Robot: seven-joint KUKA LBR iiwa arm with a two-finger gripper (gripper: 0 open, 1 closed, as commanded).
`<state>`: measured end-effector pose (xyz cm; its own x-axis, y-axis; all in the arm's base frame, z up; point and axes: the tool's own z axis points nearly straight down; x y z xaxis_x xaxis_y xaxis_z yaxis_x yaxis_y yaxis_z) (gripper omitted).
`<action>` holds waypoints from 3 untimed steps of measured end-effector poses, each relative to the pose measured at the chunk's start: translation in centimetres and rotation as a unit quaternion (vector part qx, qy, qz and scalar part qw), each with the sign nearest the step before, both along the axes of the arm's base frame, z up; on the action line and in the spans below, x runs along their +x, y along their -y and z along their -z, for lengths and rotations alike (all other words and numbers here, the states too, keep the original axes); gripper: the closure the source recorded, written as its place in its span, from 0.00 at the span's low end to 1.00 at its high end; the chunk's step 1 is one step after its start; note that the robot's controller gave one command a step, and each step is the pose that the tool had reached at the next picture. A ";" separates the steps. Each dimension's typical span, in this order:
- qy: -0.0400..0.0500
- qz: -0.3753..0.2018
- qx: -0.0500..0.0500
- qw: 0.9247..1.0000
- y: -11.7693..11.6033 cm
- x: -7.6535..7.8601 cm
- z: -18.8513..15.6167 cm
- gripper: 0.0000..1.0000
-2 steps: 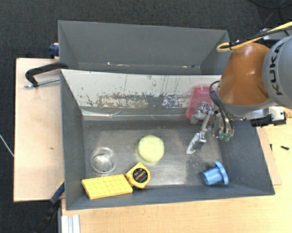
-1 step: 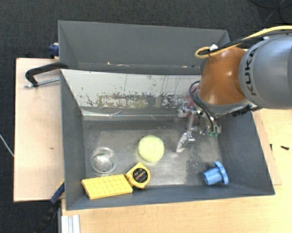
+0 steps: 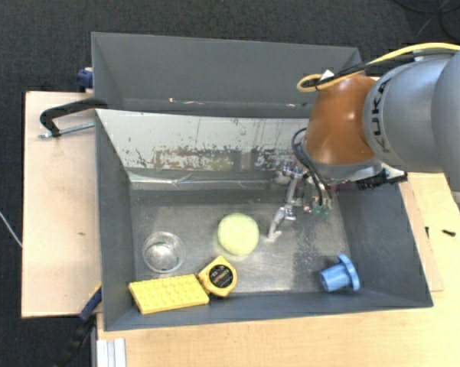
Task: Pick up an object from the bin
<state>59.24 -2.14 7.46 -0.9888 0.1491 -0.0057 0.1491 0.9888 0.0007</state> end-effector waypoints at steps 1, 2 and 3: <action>0.002 0.000 -0.001 1.000 -3.1 -2.2 0.0 0.00; -0.001 0.013 0.001 1.000 -6.1 -1.0 -0.4 0.00; -0.002 -0.033 0.000 0.999 -10.9 -1.4 0.0 0.00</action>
Offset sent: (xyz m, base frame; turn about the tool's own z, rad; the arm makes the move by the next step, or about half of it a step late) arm -0.0024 0.0678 0.0061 0.0450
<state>57.82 8.75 7.45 -0.9965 0.0839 -0.0025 0.0839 0.9965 0.0005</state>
